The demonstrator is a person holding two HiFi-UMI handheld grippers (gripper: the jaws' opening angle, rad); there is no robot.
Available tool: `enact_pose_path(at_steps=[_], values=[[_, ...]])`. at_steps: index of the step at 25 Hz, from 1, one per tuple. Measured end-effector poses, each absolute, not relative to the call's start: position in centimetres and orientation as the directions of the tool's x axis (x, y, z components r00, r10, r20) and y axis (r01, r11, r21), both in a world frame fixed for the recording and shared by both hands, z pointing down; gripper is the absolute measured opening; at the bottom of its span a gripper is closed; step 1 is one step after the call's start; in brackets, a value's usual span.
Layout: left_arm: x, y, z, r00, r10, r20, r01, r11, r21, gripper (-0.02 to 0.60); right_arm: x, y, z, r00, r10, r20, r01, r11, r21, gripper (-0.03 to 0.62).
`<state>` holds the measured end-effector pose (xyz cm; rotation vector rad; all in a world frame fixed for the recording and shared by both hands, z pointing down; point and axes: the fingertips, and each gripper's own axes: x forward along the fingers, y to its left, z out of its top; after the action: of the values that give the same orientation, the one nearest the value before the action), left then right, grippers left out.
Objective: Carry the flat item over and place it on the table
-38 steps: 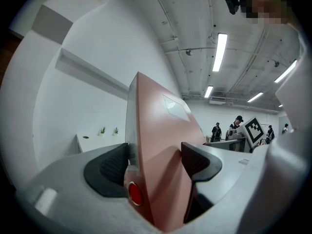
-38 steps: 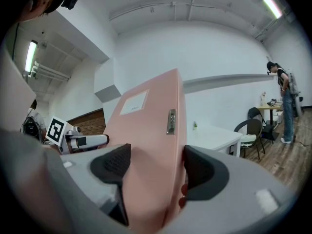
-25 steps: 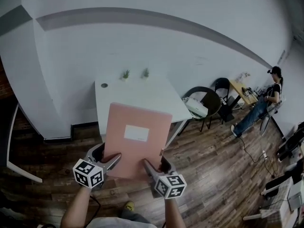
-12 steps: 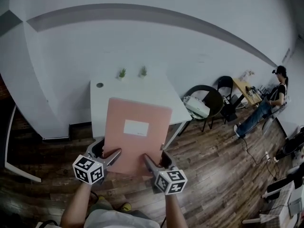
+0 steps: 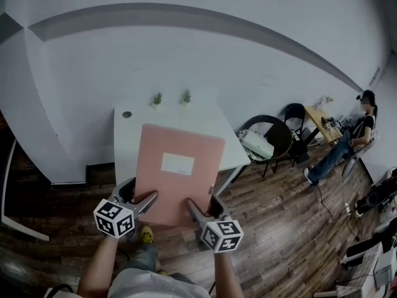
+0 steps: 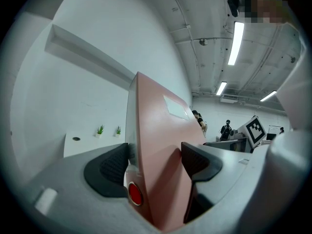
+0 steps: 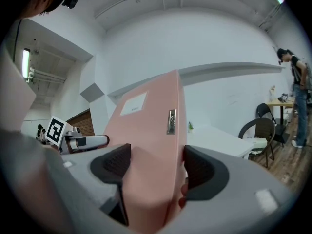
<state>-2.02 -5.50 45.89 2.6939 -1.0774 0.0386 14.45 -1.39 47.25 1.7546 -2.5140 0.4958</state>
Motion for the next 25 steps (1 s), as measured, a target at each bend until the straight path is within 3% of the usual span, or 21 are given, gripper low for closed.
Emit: enact_pose_path(at_steps=[25], values=[[-4.0,-32.2,48.9,0.736,-0.659,0.156,-0.67,-0.677,0.304,0.345,12.6,-28.0,49.3,-0.347,-0.89,0.297,-0.928,0.28,-0.245,0.341]])
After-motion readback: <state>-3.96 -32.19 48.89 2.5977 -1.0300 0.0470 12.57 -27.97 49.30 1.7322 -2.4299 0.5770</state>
